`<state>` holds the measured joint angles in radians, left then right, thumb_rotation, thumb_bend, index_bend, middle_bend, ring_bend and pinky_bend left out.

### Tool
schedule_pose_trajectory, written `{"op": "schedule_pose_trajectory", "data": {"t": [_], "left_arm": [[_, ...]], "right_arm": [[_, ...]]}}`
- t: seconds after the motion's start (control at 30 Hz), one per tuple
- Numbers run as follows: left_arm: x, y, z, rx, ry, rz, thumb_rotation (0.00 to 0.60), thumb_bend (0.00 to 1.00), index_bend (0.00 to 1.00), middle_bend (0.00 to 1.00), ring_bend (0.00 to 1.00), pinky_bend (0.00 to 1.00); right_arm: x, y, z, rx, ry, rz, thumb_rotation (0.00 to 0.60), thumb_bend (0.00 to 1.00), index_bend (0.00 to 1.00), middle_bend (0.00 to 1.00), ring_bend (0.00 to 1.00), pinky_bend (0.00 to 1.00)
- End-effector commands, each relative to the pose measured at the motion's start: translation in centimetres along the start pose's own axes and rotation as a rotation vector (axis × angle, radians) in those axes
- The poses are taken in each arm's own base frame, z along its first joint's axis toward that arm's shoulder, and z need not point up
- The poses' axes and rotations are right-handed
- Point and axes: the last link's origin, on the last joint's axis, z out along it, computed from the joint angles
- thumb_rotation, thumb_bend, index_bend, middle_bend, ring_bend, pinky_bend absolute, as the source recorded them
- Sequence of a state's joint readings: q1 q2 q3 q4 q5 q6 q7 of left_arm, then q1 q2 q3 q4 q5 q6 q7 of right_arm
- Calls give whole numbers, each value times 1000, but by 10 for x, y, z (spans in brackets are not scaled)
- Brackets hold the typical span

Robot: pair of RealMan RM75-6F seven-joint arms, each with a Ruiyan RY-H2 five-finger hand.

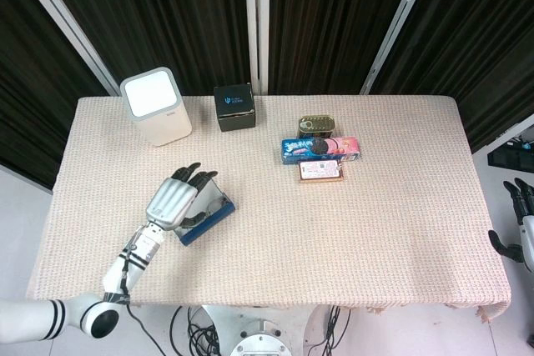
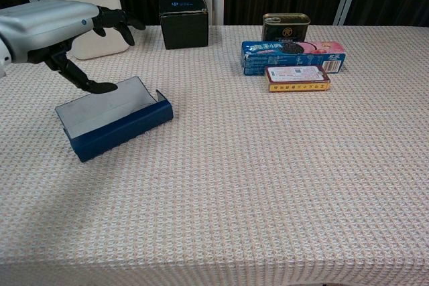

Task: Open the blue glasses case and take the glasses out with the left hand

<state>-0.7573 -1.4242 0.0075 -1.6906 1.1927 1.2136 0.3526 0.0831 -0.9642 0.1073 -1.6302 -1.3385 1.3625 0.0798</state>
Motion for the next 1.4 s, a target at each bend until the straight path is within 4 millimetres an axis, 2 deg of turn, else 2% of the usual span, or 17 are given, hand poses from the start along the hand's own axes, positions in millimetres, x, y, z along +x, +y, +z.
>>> {"op": "schedule_pose_trajectory", "data": {"t": [0.03,0.23,0.37,0.57,0.7,1.0,1.07,1.17,1.4], "left_arm": [[-8,-3,-13,-58,-75,-1,600,210,141,240,76,214],[-21,14,-15,-183,-154,-12,600,210,118,240,72,206],[-30,25,-12,-260,-185,17,600,212,97,212,12,191],[-38,36,-4,-299,-196,18,600,212,88,195,0,175],[-39,37,3,-292,-195,22,600,212,88,195,0,171],[-43,23,14,-194,-252,33,600,215,66,200,0,137],[-41,22,16,-171,-259,13,600,260,66,202,0,134],[-38,21,18,-147,-266,-20,600,428,66,203,0,128],[-34,15,19,-110,-291,-23,600,565,73,207,0,127]], "right_arm": [[-1,-1,0,2,-3,-1,600,280,0,0,0,0],[-2,-2,0,1,-5,-2,600,280,0,0,0,0],[-1,-2,0,1,-4,0,600,281,0,0,0,0],[-2,1,0,-9,-6,1,600,280,0,0,0,0],[-3,3,0,-12,-7,3,600,280,0,0,0,0],[-1,7,0,-20,-2,8,600,280,0,0,0,0],[-2,7,0,-20,-2,9,600,280,0,0,0,0],[-3,7,0,-18,-5,10,600,280,0,0,0,0],[-3,6,0,-17,-7,8,600,280,0,0,0,0]]}}
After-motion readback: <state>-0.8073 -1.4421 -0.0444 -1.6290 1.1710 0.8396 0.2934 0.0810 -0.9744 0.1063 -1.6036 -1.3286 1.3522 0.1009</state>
